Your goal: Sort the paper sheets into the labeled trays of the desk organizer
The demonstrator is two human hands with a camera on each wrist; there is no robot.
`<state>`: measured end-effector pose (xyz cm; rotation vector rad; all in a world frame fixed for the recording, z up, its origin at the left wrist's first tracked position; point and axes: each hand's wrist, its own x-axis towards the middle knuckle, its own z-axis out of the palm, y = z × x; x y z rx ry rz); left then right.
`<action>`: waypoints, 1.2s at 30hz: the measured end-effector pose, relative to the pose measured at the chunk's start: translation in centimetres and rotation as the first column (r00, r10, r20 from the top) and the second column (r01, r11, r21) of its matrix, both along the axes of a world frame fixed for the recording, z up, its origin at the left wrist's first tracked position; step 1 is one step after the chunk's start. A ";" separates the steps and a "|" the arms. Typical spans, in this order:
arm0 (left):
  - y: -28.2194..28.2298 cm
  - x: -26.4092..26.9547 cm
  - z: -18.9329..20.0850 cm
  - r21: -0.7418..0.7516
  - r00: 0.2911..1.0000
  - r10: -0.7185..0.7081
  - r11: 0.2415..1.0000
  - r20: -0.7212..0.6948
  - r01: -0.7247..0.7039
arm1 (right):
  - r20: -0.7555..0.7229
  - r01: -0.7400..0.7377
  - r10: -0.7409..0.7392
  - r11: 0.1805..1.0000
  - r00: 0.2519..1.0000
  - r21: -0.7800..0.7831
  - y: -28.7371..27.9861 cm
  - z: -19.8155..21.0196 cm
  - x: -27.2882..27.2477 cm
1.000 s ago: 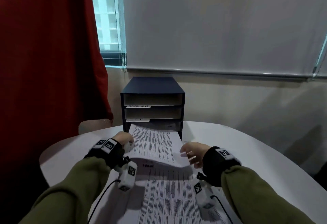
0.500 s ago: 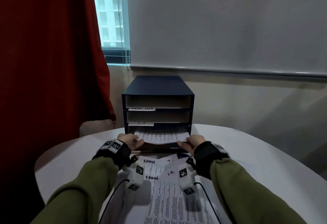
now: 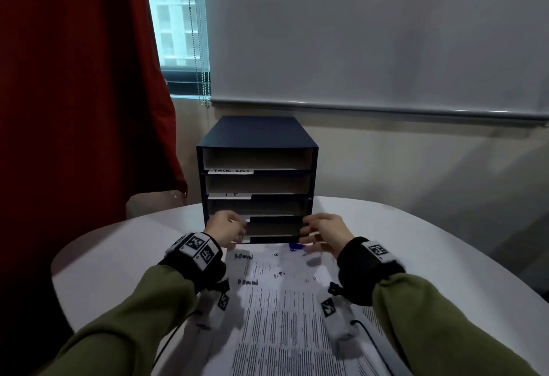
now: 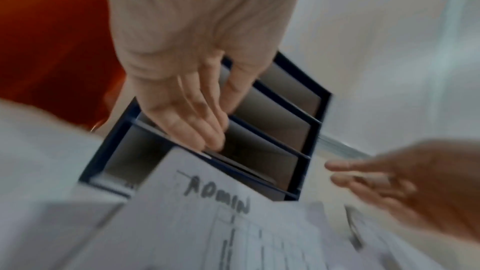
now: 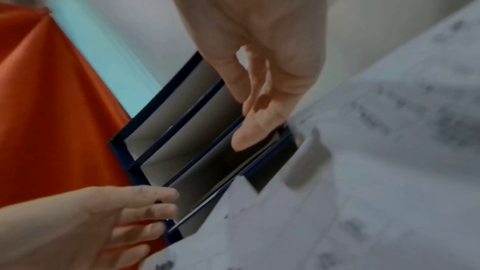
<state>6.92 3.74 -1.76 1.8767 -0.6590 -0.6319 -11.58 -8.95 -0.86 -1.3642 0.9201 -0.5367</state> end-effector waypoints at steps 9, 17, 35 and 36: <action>4.4 -5.1 -1.6 0.615 0.616 -0.623 0.741 0.482 0.268 | -0.642 -0.372 0.260 0.927 0.721 -0.043 3.8 -2.2 -10.1; 7.0 -6.1 -2.4 0.517 0.570 -0.484 0.848 0.664 0.118 | -0.536 -0.185 0.144 0.983 0.831 -0.022 5.7 -4.4 -11.7; 6.9 -6.5 -2.8 0.601 0.756 -0.485 0.785 0.440 0.154 | -0.638 -0.315 0.160 0.939 0.753 -0.136 5.7 -4.3 -12.6; 6.6 -6.7 -2.8 0.589 0.754 -0.476 0.794 0.453 0.148 | -0.635 -0.320 0.158 0.936 0.756 -0.148 5.7 -3.9 -12.7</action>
